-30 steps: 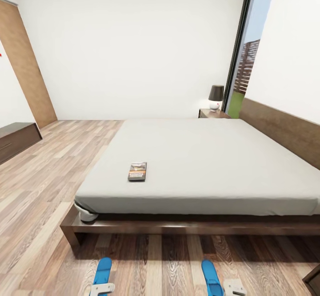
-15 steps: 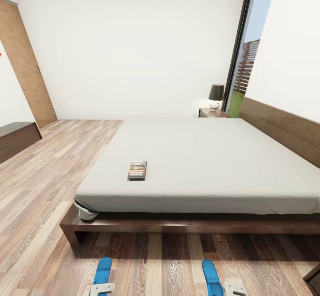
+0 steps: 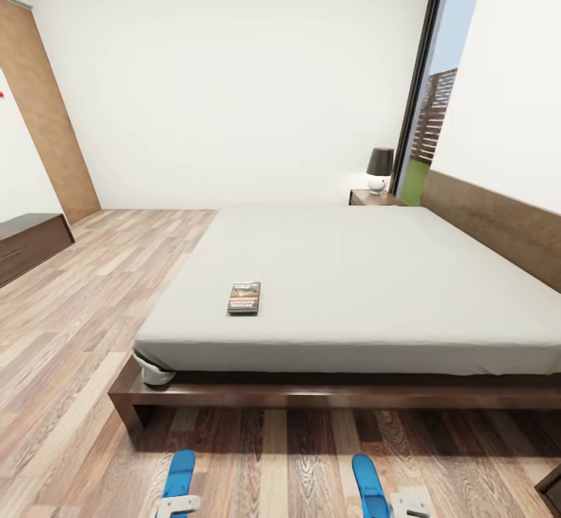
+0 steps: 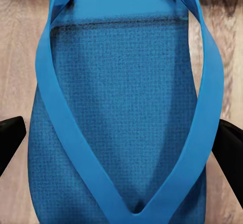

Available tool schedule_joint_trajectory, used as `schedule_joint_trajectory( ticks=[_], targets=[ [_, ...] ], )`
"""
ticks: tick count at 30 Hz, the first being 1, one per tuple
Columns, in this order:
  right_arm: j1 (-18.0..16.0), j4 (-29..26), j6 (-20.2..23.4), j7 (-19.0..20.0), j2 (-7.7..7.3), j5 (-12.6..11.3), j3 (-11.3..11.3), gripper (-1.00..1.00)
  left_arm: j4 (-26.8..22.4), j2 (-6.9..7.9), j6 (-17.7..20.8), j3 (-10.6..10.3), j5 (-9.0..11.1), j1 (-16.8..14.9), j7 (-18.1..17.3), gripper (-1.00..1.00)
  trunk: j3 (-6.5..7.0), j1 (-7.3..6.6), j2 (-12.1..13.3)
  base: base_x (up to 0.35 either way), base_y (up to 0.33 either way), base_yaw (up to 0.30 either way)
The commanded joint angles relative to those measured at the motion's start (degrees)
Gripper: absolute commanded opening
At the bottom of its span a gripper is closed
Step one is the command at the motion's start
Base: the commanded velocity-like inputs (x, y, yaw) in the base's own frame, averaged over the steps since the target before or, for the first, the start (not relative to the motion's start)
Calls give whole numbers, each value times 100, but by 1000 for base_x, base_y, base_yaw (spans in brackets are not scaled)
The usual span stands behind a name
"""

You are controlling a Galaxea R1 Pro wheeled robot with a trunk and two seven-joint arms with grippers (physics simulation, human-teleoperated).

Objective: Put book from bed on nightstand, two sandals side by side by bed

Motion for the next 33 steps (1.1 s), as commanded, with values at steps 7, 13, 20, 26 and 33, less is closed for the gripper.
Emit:
schedule_joint_trajectory(
  ticks=[7, 13, 20, 26, 33],
  targets=[
    [0, -14, 30, -51, 0, -43, 50, -100, 3, 3, -151, -68, 41, -2, 25, -100, -5, -1, -2, 98, 65, 0],
    [0, -14, 30, -52, 0, -36, 50, -100, 2, 3, -191, -74, 36, -2, 25, -100, -5, -1, -2, 187, 46, 0],
    [0, -14, 30, -51, 1, -31, 50, -100, 2, 3, -206, -79, 35, -2, 25, -100, -5, -1, -2, 54, 30, 0],
    [0, -14, 29, -50, -1, -30, 50, -100, 4, 3, -209, -82, 35, -2, 25, -100, -5, -1, -2, 48, 55, 0],
    [0, -13, 29, -50, -6, -30, 50, -100, 0, 3, -210, -83, 35, -2, 25, -100, -5, -1, -2, 8, 82, 0]
  ],
)
